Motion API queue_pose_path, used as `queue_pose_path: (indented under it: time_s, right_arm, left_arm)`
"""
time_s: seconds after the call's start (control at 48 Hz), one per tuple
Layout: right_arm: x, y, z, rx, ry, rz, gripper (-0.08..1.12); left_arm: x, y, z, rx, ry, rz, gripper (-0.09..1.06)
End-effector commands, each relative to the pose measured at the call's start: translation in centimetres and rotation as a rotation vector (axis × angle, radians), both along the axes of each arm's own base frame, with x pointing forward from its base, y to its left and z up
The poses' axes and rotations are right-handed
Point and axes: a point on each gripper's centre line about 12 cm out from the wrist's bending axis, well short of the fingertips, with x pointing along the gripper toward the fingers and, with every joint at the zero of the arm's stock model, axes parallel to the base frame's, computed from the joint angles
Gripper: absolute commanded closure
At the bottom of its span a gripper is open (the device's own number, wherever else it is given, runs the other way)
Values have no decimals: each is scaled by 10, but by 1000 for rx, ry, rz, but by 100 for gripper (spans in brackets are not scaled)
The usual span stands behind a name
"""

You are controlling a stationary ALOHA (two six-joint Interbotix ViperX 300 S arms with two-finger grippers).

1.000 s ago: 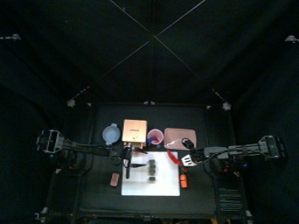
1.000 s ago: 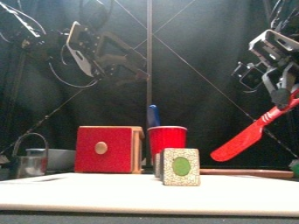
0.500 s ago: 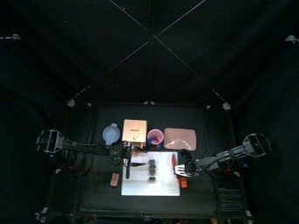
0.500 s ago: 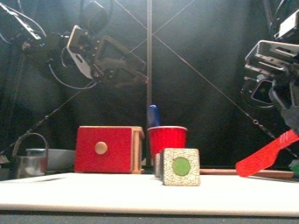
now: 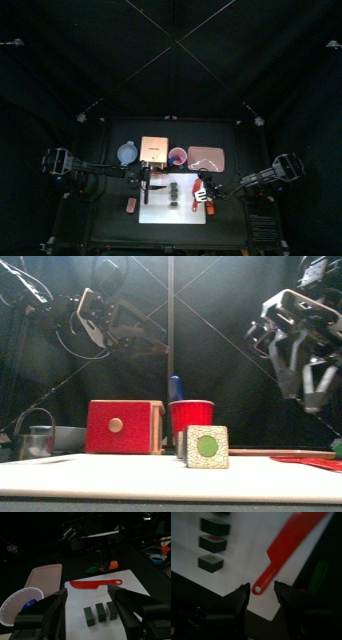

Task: Place sushi on board then cut the sushi with the knife then place the pieces on the plate
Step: Place the 4 sushi pieces on the plate

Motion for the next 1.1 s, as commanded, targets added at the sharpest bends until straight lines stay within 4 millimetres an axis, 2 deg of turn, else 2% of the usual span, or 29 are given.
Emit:
queue_pose_path:
  time_s: [0.021, 0.167, 0.25, 0.438, 0.583, 0.688, 0.917, 1.104]
  right_arm:
    - [7, -21, 23, -114, 5, 170, 25]
    - [20, -41, 42, -222, 9, 442, 25]
    - [32, -50, 45, -269, -14, 546, 24]
    - [61, -61, 22, -301, 13, 713, 21]
    - [86, -63, 13, -330, 23, 790, 18]
    - [97, -62, 5, -333, 40, 812, 18]
    - [110, -62, -12, -319, 69, 821, 17]
    - [117, -62, -22, -313, 80, 824, 19]
  left_arm:
    - [-1, 6, 16, -3, -52, 18, 0]
    - [-9, 16, 24, -26, -76, 66, 0]
    - [-14, 26, 25, -43, -82, 108, 0]
    - [-30, 47, 23, -71, -83, 195, 0]
    - [-37, 56, 19, -74, -74, 230, 0]
    - [-39, 60, 17, -75, -68, 246, 0]
    - [-44, 63, 11, -77, -52, 259, 0]
    - [-55, 68, 6, -83, -40, 284, 0]
